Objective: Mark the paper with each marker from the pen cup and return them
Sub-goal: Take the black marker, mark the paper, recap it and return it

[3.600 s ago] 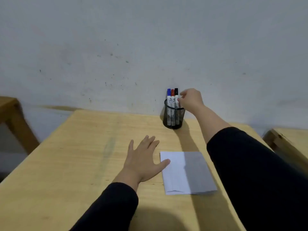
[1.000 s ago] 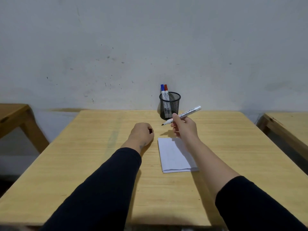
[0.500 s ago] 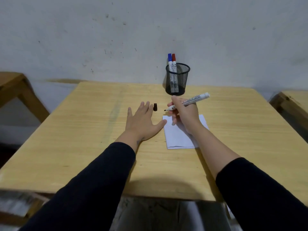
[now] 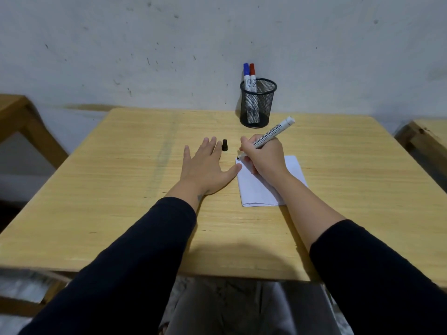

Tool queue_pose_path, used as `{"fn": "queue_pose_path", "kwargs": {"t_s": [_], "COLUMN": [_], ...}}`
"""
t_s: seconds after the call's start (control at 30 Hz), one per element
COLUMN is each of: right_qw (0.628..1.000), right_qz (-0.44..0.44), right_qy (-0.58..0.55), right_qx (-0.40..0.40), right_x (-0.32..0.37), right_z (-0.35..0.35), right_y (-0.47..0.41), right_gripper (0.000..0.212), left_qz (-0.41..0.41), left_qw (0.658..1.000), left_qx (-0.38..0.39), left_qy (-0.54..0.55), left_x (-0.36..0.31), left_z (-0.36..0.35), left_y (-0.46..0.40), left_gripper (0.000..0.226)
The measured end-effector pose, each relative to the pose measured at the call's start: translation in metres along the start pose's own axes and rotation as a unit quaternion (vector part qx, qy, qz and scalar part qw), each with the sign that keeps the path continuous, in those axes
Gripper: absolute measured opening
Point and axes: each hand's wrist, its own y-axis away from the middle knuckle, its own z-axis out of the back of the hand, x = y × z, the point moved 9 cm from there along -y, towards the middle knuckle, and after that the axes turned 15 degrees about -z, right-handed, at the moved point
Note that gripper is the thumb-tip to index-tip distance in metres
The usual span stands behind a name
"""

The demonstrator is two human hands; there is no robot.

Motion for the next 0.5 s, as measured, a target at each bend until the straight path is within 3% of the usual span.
{"fn": "queue_pose_path", "kwargs": {"t_s": [0.3,0.5], "right_qw": [1.000,0.999], "right_qz": [-0.009,-0.009], "right_qy": [0.020,-0.049], "right_qx": [0.003,-0.016], "right_x": [-0.002,0.004], "right_z": [-0.003,0.008], "right_y": [0.000,-0.001], "right_gripper": [0.021,0.021], "left_qz": [-0.001,0.009], "left_qw": [1.000,1.000], "left_qx": [0.003,-0.005], "left_qy": [-0.001,0.019], "left_x": [-0.002,0.001], "left_z": [0.001,0.001], "left_y": [0.001,0.001], "left_gripper": [0.089,0.093]}}
